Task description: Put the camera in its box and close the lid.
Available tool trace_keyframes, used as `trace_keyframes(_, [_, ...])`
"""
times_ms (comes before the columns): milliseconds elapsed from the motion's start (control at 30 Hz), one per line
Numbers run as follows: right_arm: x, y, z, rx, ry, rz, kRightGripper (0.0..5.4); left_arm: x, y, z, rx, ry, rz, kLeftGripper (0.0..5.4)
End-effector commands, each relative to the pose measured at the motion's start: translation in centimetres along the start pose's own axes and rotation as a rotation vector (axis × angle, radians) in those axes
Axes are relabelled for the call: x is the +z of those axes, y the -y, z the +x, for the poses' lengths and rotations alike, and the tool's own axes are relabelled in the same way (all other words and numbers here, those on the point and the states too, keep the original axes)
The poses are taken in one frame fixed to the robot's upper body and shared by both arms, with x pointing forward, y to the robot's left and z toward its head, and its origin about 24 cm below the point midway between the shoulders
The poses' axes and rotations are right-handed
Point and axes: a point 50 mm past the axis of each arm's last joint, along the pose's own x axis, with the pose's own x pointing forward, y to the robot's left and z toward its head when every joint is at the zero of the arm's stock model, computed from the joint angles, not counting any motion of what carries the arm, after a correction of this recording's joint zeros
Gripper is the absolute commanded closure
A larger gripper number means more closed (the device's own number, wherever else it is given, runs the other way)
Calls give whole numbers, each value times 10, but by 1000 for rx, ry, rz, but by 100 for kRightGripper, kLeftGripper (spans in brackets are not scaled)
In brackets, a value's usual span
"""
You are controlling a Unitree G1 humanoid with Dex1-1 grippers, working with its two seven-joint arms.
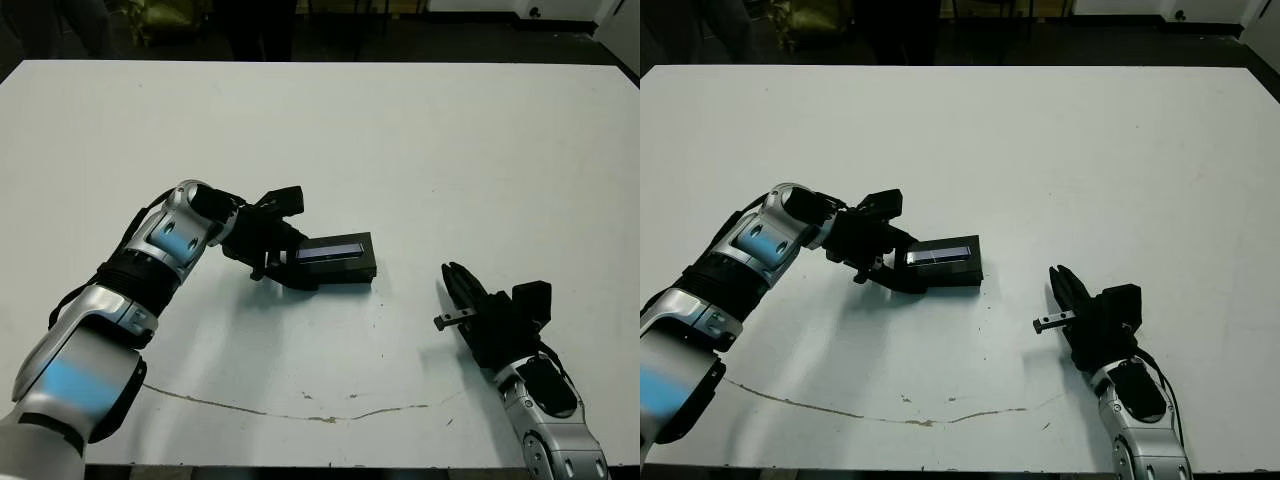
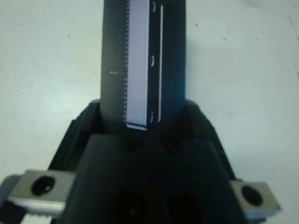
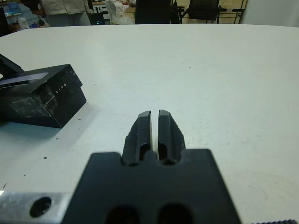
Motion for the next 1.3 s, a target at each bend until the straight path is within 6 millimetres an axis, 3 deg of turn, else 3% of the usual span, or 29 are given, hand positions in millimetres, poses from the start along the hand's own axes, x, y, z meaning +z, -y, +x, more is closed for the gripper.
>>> trace_keyframes(33, [-8, 2, -3, -5, -34, 14, 540, -11, 2, 9, -9, -47, -39, 279])
trace_keyframes(467, [-11, 2, -3, -5, -31, 31, 540, -3, 3, 22, 7, -66, -24, 279])
trace_keyframes(867, [-10, 2, -4, -1, -39, 28, 540, -1, 6, 27, 10, -37, 95, 3])
trace_keyframes(1300, [-11, 1, -4, -2, -36, 54, 540, 0, 6, 24, -45, -3, 87, 3])
